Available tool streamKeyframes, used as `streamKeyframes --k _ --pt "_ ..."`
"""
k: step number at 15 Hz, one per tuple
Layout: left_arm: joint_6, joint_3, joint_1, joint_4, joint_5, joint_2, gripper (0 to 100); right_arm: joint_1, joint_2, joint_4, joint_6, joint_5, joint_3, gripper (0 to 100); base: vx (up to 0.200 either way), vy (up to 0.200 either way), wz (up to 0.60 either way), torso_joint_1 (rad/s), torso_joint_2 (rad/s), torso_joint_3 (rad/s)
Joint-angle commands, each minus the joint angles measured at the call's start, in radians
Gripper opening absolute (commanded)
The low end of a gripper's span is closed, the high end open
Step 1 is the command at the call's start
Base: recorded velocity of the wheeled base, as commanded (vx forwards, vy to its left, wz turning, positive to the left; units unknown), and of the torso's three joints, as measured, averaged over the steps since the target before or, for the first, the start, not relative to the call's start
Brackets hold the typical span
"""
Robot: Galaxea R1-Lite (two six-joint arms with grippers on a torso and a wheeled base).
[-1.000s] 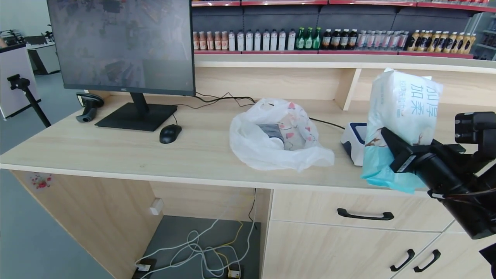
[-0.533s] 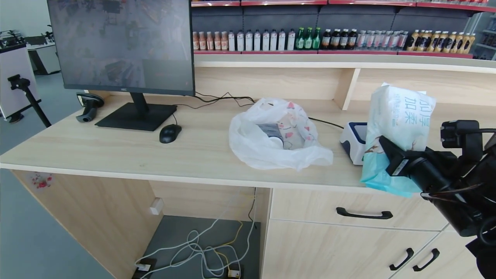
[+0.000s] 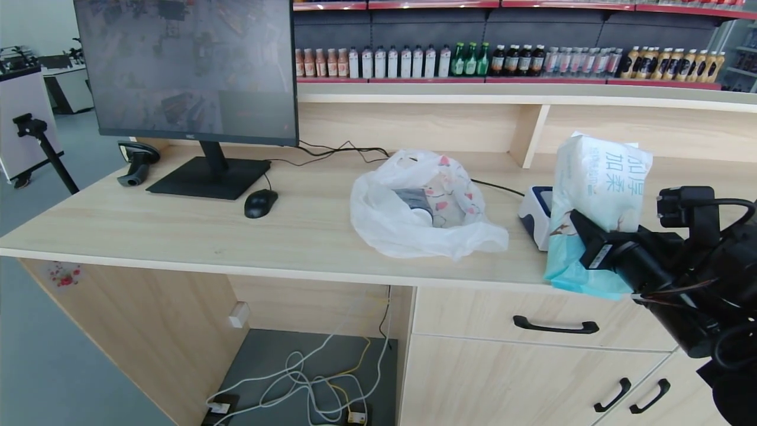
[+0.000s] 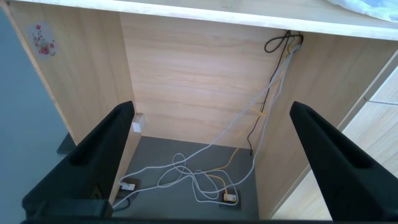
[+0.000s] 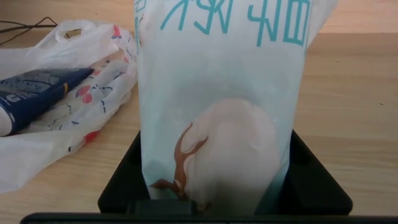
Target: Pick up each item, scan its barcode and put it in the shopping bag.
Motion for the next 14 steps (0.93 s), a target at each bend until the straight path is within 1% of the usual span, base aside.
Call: streamKeyframes --k 1,9,11,14 --pt "0.000 0.000 0.000 0.000 0.000 0.000 100 0.000 0.006 0.004 0.000 -0.001 0.000 0 0.000 0.000 0.00 0.000 0.00 0.000" --pt "0.000 0.000 0.000 0.000 0.000 0.000 100 0.006 -0.001 0.002 -0.003 -0.001 0.000 0 0.000 0.000 0.00 0.000 0.00 0.000" --pt "0.000 0.000 0.000 0.000 0.000 0.000 100 0.034 -0.023 -0.009 -0.005 -0.001 -0.014 0 0.000 0.000 0.00 0.000 0.00 0.000" --pt "0.000 0.000 0.000 0.000 0.000 0.000 100 0.103 -0.078 -0.009 -0.013 -0.001 -0.069 0 0.000 0.000 0.00 0.000 0.00 0.000"
